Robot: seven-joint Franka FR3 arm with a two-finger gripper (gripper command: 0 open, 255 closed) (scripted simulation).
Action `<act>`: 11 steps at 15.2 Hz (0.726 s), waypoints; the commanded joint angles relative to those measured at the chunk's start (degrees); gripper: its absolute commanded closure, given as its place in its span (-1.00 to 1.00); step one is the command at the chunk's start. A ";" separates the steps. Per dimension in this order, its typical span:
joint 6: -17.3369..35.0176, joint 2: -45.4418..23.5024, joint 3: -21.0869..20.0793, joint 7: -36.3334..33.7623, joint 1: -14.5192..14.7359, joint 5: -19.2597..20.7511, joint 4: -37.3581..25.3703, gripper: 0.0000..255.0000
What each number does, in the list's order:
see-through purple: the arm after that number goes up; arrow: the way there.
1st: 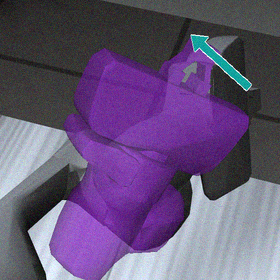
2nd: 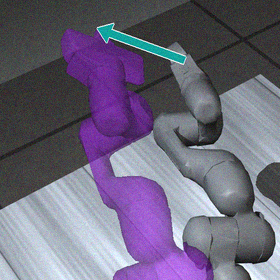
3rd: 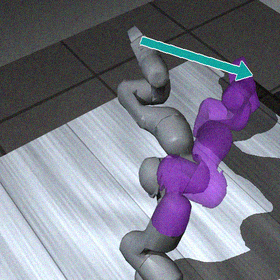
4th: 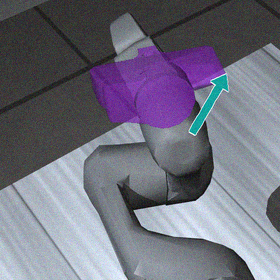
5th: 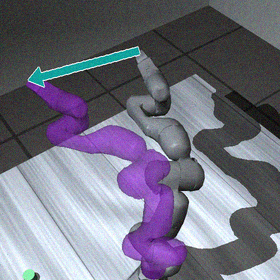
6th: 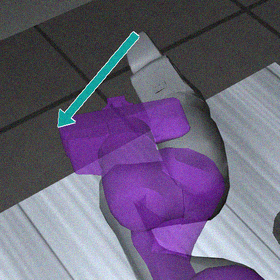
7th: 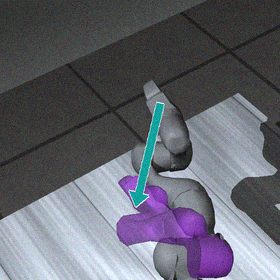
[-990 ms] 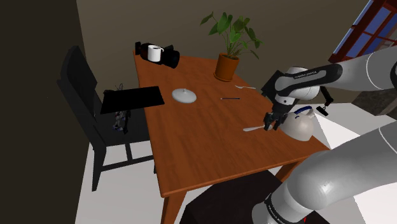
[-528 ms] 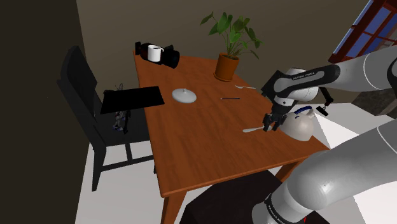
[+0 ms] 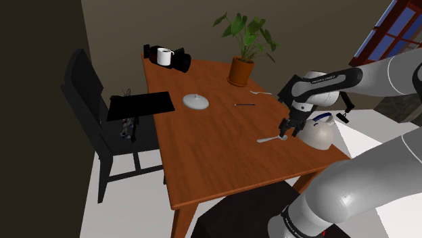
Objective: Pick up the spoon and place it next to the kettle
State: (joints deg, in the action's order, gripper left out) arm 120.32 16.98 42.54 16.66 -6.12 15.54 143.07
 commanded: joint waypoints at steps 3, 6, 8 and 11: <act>-7.29 3.06 -1.96 -0.83 -0.18 0.25 -4.46 -1.00; -7.29 3.06 -1.98 -0.83 -0.20 0.24 -4.46 -1.00; -7.29 3.06 -1.98 -0.82 -0.20 0.24 -4.46 -1.00; -7.29 3.06 -1.98 -0.82 -0.20 0.24 -4.46 -1.00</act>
